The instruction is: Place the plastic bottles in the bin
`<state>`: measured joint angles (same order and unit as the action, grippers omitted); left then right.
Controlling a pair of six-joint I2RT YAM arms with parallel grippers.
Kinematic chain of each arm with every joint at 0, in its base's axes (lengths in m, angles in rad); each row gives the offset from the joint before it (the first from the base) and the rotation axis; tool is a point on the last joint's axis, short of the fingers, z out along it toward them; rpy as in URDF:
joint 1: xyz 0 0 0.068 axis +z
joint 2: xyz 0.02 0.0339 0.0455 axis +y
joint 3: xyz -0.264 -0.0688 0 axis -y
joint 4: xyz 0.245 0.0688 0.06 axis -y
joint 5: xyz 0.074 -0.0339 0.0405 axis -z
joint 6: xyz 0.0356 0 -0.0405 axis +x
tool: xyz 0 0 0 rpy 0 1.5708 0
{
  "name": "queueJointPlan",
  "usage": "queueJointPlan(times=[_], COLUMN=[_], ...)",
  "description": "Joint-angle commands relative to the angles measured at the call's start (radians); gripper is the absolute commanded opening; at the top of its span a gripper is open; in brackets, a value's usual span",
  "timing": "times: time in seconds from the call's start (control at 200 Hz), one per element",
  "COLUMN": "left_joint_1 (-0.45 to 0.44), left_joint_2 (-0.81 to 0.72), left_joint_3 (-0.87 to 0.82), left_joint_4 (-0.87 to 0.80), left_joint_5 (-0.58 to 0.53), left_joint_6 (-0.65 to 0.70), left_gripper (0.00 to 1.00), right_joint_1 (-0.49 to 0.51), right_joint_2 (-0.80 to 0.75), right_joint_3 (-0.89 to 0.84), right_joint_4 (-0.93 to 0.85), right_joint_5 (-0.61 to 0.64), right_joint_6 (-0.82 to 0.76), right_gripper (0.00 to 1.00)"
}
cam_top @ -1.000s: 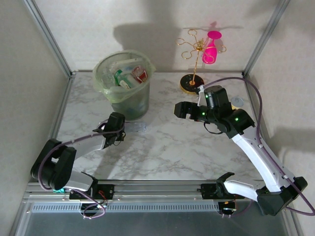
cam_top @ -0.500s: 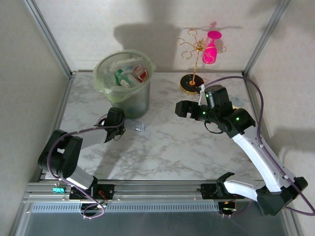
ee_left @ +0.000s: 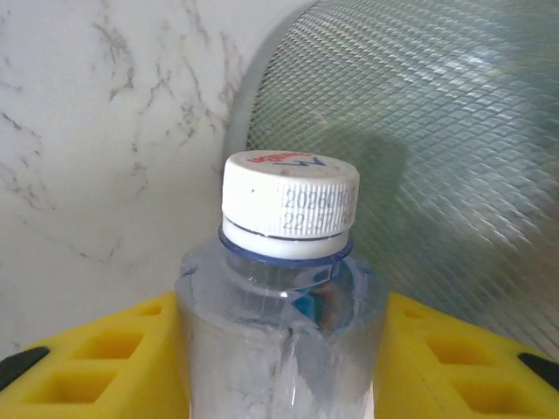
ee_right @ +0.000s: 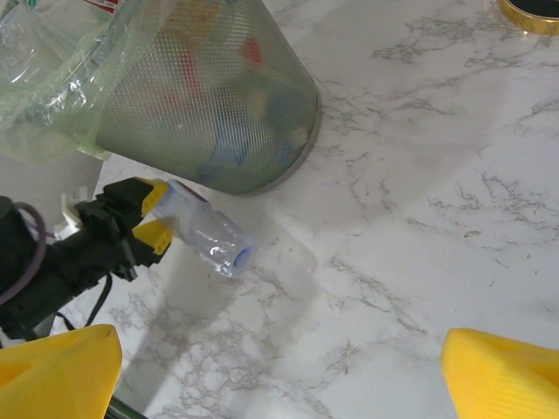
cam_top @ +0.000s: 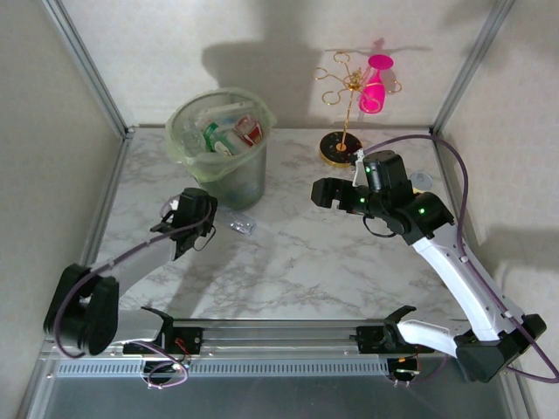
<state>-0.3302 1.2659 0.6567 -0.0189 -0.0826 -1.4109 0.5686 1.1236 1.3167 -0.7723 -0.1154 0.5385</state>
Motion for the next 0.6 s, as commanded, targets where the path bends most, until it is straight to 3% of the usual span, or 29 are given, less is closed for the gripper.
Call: queueJointPlan(times=[0.0, 0.175, 0.285, 0.421, 0.596], left_joint_1=[-0.001, -0.034, -0.045, -0.046, -0.037], left_joint_2=[-0.134, -0.371, -0.428, -0.369, -0.149], left_joint_3=[0.033, 0.068, 0.157, 0.361, 0.668], left_joint_4=[-0.106, -0.122, -0.149, -0.189, -0.264], left_joint_5=[-0.031, -0.045, -0.064, -0.084, -0.149], left_joint_6=[0.137, 0.274, 0.363, 0.453, 0.546], left_gripper=[0.47, 0.48, 0.45, 0.45, 0.41], right_joint_1=[0.004, 0.005, 0.004, 0.005, 0.005], right_joint_2=[-0.008, 0.015, 0.043, 0.084, 0.109], right_joint_3=[0.024, 0.02, 0.028, 0.054, 0.079], right_joint_4=[0.01, 0.031, 0.054, 0.068, 0.073], right_joint_5=[0.028, 0.014, -0.012, -0.035, -0.05], right_joint_6=[-0.016, -0.021, -0.018, -0.018, -0.023], right_gripper=[0.95, 0.95, 0.95, 0.95, 0.95])
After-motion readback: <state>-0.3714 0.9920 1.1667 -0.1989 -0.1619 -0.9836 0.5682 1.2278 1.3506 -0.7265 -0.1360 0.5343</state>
